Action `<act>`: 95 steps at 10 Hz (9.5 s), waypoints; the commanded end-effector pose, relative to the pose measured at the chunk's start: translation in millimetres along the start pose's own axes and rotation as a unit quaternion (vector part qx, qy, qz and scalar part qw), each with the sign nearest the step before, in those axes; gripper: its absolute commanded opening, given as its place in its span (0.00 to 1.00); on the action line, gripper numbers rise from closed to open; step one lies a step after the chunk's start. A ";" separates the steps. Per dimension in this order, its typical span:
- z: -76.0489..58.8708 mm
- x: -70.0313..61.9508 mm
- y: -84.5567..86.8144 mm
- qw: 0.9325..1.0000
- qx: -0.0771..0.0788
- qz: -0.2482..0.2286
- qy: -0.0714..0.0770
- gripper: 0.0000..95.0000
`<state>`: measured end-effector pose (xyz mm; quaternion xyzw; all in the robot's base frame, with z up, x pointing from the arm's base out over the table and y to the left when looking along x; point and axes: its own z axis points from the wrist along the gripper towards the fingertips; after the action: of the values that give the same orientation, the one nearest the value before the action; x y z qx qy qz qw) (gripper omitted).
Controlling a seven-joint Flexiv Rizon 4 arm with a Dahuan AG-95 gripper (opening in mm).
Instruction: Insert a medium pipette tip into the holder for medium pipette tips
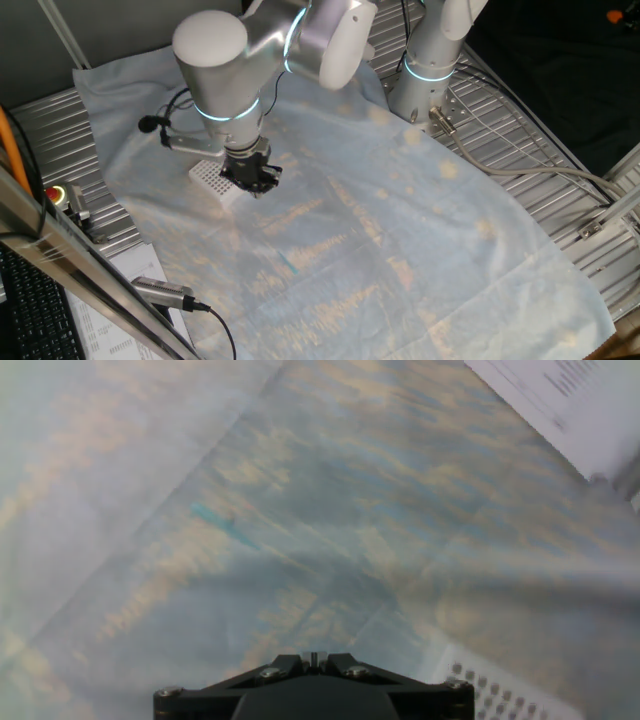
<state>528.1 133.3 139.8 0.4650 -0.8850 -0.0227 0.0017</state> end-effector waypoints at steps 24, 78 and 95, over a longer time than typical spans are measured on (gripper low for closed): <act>50.9 -79.3 67.2 0.939 -0.039 -0.340 0.012 0.20; 104.4 -102.8 89.4 0.918 0.086 -0.338 0.191 0.20; 115.2 -109.4 90.1 0.917 0.087 -0.327 0.212 0.40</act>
<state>514.8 279.8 30.2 0.7142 -0.6652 0.1638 0.1436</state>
